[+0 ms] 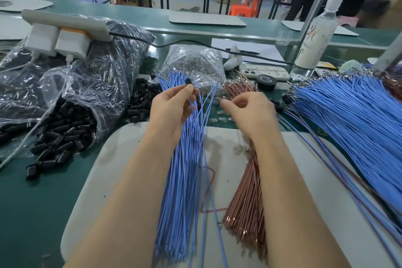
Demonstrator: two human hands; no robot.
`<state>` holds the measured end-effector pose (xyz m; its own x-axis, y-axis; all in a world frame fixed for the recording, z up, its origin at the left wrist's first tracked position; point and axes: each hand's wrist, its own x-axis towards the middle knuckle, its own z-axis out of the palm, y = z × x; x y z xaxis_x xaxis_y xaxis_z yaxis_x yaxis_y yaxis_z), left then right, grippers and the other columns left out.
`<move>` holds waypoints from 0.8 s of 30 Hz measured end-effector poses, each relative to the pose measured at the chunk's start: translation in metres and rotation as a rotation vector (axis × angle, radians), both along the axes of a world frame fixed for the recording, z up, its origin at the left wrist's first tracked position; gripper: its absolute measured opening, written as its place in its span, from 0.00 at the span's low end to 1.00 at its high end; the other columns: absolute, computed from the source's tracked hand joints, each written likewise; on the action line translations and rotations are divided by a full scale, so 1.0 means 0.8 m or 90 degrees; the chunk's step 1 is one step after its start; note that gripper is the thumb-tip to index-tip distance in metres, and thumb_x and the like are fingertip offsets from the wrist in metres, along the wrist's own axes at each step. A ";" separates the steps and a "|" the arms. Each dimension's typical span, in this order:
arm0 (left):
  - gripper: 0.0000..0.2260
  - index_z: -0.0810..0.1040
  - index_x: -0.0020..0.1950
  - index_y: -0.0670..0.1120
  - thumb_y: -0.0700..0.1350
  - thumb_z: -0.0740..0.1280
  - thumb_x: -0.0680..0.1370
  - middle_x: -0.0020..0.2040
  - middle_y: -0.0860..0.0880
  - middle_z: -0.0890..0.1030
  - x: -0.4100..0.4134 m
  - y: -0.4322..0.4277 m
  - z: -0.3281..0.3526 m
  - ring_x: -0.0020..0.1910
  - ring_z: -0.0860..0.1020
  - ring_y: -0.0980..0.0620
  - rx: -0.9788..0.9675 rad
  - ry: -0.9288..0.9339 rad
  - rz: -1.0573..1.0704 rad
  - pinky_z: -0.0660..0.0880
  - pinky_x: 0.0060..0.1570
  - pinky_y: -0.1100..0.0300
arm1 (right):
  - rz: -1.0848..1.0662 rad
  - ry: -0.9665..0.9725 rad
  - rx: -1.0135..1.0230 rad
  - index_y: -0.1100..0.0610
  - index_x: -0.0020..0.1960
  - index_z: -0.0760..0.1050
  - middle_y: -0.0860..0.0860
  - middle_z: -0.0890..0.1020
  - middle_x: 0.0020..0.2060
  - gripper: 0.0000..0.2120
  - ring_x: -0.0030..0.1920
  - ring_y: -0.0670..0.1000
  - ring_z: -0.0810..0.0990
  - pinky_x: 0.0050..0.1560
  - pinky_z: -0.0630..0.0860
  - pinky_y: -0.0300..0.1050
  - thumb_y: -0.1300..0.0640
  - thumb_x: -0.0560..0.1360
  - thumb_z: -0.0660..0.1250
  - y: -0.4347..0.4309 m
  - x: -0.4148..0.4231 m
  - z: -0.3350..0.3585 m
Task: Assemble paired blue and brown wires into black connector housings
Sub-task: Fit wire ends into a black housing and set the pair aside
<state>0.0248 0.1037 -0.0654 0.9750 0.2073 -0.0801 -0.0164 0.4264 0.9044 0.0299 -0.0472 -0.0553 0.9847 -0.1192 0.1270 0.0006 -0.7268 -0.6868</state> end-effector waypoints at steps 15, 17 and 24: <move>0.03 0.80 0.46 0.44 0.41 0.67 0.76 0.43 0.49 0.84 -0.001 0.000 -0.003 0.35 0.78 0.57 0.015 -0.021 -0.205 0.76 0.36 0.66 | -0.050 -0.135 0.291 0.52 0.43 0.75 0.46 0.80 0.33 0.04 0.32 0.42 0.76 0.35 0.72 0.37 0.55 0.76 0.68 -0.013 0.003 0.002; 0.05 0.80 0.46 0.45 0.43 0.70 0.71 0.45 0.48 0.82 -0.006 -0.005 -0.001 0.36 0.78 0.55 0.023 -0.030 -0.294 0.77 0.38 0.65 | 0.008 -0.108 0.577 0.54 0.43 0.73 0.45 0.78 0.26 0.05 0.26 0.43 0.76 0.28 0.74 0.36 0.59 0.77 0.67 -0.005 -0.001 0.010; 0.04 0.79 0.47 0.43 0.37 0.65 0.77 0.41 0.49 0.83 -0.012 -0.016 -0.002 0.34 0.77 0.58 0.095 -0.045 -0.326 0.77 0.39 0.67 | 0.030 -0.052 0.711 0.58 0.47 0.76 0.52 0.80 0.35 0.04 0.30 0.46 0.77 0.31 0.76 0.36 0.60 0.79 0.63 0.000 0.000 0.011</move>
